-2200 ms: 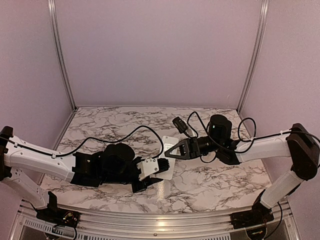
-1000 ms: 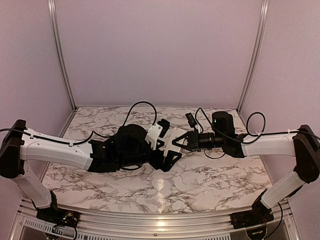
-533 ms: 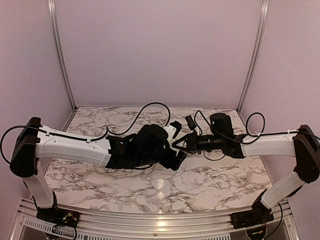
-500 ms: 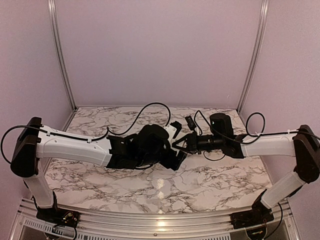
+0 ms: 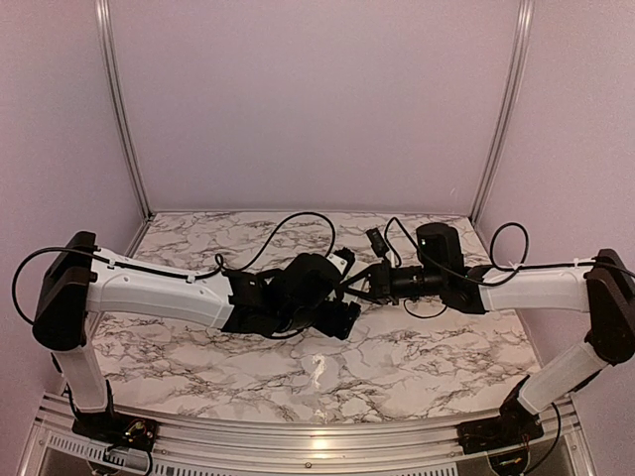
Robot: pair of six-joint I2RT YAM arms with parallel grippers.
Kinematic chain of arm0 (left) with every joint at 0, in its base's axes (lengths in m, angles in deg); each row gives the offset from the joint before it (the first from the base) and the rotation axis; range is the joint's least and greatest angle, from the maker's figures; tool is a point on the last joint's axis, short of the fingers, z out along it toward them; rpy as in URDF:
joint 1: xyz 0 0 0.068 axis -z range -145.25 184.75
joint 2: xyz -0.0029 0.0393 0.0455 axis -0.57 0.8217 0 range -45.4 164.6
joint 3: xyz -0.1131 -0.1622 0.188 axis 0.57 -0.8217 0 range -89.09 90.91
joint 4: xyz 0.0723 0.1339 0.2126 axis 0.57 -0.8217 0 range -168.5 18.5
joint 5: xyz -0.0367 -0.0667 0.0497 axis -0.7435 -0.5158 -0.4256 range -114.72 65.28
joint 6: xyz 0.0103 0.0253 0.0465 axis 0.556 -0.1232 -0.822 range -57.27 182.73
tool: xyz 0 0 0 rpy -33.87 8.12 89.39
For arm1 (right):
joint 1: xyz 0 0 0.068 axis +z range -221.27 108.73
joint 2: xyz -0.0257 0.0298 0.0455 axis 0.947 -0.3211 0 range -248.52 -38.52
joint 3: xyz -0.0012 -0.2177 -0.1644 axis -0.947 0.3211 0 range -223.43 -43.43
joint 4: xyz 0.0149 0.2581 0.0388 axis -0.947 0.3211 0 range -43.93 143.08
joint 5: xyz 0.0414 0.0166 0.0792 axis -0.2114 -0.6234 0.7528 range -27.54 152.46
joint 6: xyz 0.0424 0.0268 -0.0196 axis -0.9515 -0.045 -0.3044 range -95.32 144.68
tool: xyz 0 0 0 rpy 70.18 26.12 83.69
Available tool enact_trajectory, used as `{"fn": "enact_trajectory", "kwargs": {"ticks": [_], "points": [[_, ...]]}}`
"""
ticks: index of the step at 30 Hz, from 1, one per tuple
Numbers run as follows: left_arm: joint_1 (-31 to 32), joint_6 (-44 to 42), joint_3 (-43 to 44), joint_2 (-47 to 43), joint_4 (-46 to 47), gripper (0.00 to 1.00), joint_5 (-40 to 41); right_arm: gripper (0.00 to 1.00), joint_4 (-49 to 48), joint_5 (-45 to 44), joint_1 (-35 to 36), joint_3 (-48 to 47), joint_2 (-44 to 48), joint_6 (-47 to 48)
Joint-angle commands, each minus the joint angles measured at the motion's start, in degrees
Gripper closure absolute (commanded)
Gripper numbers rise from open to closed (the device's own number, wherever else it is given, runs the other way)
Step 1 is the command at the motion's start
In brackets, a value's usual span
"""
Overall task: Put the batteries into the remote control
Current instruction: Pass from the right arm to the left
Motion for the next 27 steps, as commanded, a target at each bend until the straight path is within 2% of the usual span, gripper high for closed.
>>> {"fn": "enact_trajectory", "kwargs": {"ticks": [1,11,12,14,16,18,21,23,27], "points": [[-1.09,1.17,-0.71,-1.51,1.27,0.13,-1.01,0.95,0.04,-0.39,0.70,-2.15,0.98,0.73],[-2.18,2.01,0.32,-0.91,3.06,0.23,-3.62,0.91,1.11,-1.11,1.59,-2.50,0.42,1.65],[-2.27,1.82,0.31,-0.99,3.27,0.25,-4.03,0.91,1.10,-1.07,1.65,-2.52,0.46,1.69],[-2.33,1.56,-0.37,-1.77,3.86,0.37,-4.71,0.88,1.39,-1.06,1.55,-2.68,0.51,1.97],[-2.60,1.40,-1.98,-2.93,5.74,0.45,-6.01,0.78,1.79,-0.68,1.15,-2.97,0.64,2.37],[-3.21,1.35,-4.31,-4.52,9.32,0.50,-9.11,0.57,1.35,0.64,-0.17,-2.86,1.04,2.37],[-4.20,0.66,-7.77,-7.43,13.44,0.55,-13.11,0.34,0.72,2.15,-2.67,-2.41,2.95,3.20],[-4.44,-0.64,-9.11,-9.06,15.05,0.57,-15.54,0.14,1.09,2.49,-3.64,-2.91,5.12,4.98],[-4.92,-3.67,-10.85,-12.30,17.98,0.58,-23.10,0.03,2.06,3.32,-4.76,-4.58,9.52,12.87]]}}
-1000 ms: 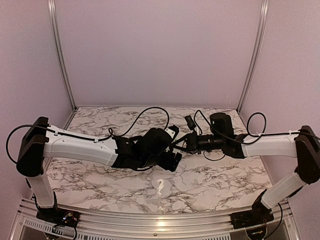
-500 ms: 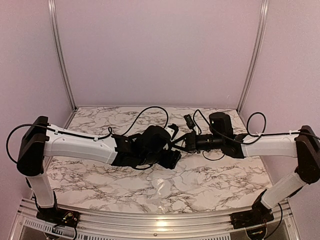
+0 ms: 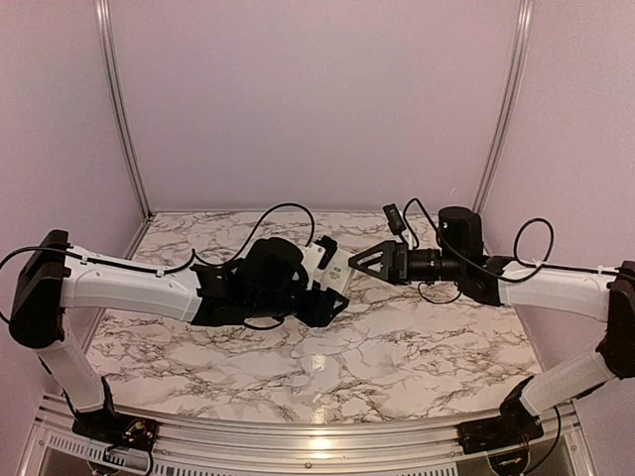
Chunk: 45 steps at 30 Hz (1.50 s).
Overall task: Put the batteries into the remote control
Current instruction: Pass from the right arm to the left, then pass from the left arm to the right
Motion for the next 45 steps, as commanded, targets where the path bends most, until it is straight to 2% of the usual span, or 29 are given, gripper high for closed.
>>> {"fn": "enact_trajectory", "kwargs": {"ticks": [1,4,7,12,15,18,22,26,35,42,43,45], "points": [[-0.49,-3.76,-1.75,-6.04,9.05,0.58,-11.58,0.02,-0.18,1.94,-1.12,-3.24,6.39,8.90],[-1.53,-4.26,-3.57,-8.75,11.98,0.58,-17.74,0.01,-2.06,3.60,-1.79,-2.67,9.88,11.33],[-2.05,-5.24,-4.40,-10.80,14.39,0.58,-24.52,0.01,-4.70,9.39,-2.05,-2.69,11.66,13.28],[-2.07,-5.11,-4.59,-11.83,17.86,0.58,-31.91,0.01,-13.95,17.06,-0.52,-0.42,13.25,11.77],[-2.08,-4.07,-5.28,-12.01,20.55,0.58,-34.34,0.01,-15.11,16.86,3.08,-0.08,14.17,13.38],[-2.07,-3.19,-6.17,-11.93,22.71,0.58,-36.39,0.02,-11.47,16.26,6.76,-2.22,13.62,16.44],[-2.07,-2.40,-7.53,-12.07,26.54,0.58,-38.46,0.06,-12.56,15.75,7.29,-2.90,12.37,15.52],[-2.07,-2.30,-8.03,-12.19,27.26,0.59,-37.83,0.15,-14.10,15.56,7.44,-3.64,11.01,13.21],[-2.07,-2.23,-8.26,-11.54,27.77,0.59,-36.89,0.23,-20.06,18.04,7.90,-3.63,7.98,8.20],[-2.20,-2.27,-8.50,-11.55,27.01,0.58,-35.10,0.51,-21.46,19.68,7.99,-4.20,6.81,6.66],[-2.24,-2.17,-8.77,-11.68,27.00,0.54,-34.67,0.53,-21.20,19.75,8.00,-4.24,6.82,6.77],[-2.40,-2.18,-9.47,-12.26,27.10,0.37,-33.73,0.56,-19.81,19.61,8.06,-4.59,6.75,7.48]]}}
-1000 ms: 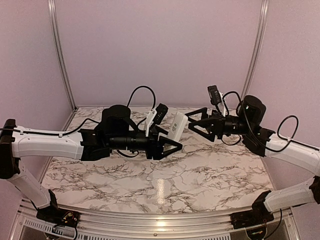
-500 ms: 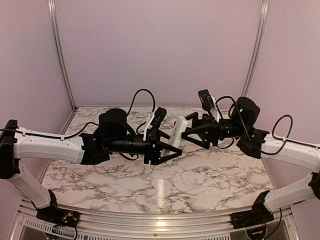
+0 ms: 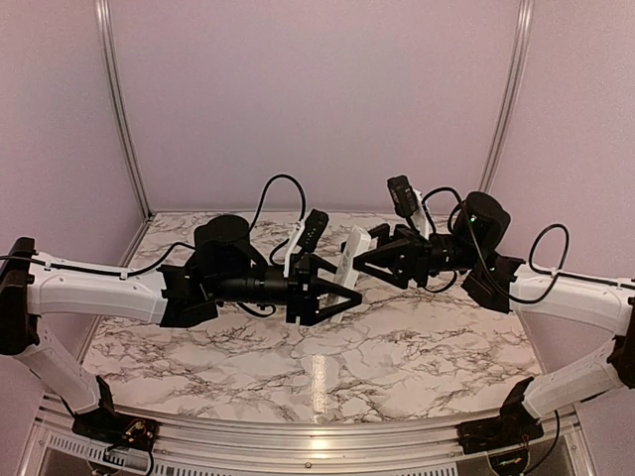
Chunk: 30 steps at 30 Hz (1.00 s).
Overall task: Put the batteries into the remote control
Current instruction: Pass from the left arm to the right, then place the remote control at the center of the board.
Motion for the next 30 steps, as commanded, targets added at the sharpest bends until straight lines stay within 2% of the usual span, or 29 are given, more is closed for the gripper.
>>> {"fn": "enact_trajectory", "kwargs": {"ticks": [1,3,4,8,12,14,19,25,27,30], "points": [[-0.50,-1.22,-1.86,-1.93,1.42,0.25,2.71,0.57,1.00,1.46,0.49,-3.09,-0.31,-0.45],[-0.65,-2.01,-2.61,-3.25,-0.12,0.06,4.72,0.60,4.23,0.60,0.21,-4.01,-0.44,1.22],[-0.79,-2.46,-3.13,-4.02,-0.55,0.02,5.67,0.62,5.73,-0.14,-0.11,-4.38,-0.49,1.88],[-1.95,-3.23,-4.78,-7.78,-3.86,0.01,9.18,0.64,12.50,-3.67,-2.69,-6.37,-1.32,3.82],[-4.21,-1.96,-7.87,-12.25,-6.19,0.01,14.58,0.66,30.38,-10.20,-5.09,-12.62,-4.73,11.67],[-5.90,-0.26,-9.08,-14.28,-8.49,0.01,20.01,0.67,39.59,-14.34,-5.05,-15.50,-6.51,15.26],[-10.88,4.93,-9.63,-16.45,-16.06,0.01,28.57,0.67,52.83,-23.22,-4.93,-21.37,-13.70,19.51],[-14.78,9.45,-10.63,-17.67,-21.79,0.01,35.89,0.67,66.78,-35.86,0.03,-31.01,-25.48,25.44],[-15.91,11.21,-10.29,-17.53,-25.11,0.01,39.78,0.66,71.22,-38.18,1.72,-34.55,-29.80,27.03],[-18.49,13.78,-10.82,-17.78,-27.79,0.01,41.10,0.66,75.07,-40.83,2.76,-38.44,-34.94,28.73]]}}
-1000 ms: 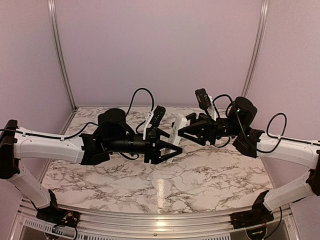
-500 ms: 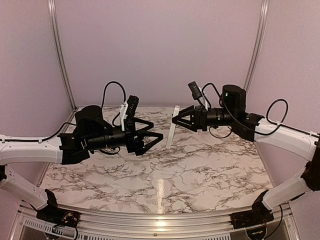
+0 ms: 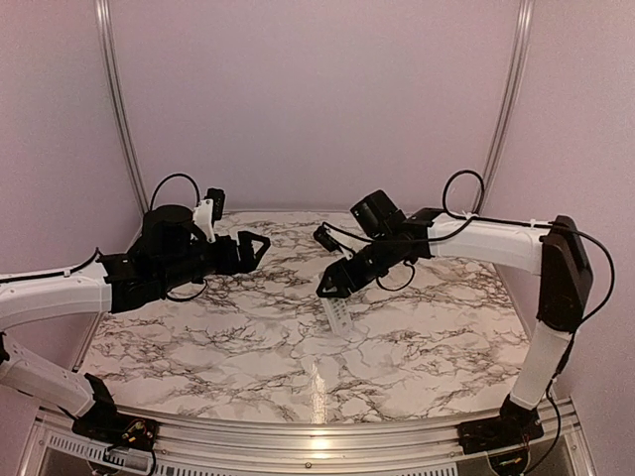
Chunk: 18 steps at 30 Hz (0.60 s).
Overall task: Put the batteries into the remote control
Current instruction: Place the remote control at the center of the board.
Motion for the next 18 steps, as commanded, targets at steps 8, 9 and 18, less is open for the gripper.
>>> {"fn": "enact_trajectory", "kwargs": {"ticks": [8,9,18], "points": [[-6.83,7.07,-4.18,-2.03,-9.22,0.01,5.39,0.66,19.04,-13.21,3.13,-14.55,-15.62,7.92],[-6.98,7.22,-4.56,-1.92,-9.03,0.01,5.02,0.65,19.48,-13.51,3.13,-15.49,-16.49,8.26],[-7.42,6.55,-6.61,0.46,-6.34,0.01,2.89,0.63,24.17,-14.17,3.44,-22.75,-25.37,9.26]]}}
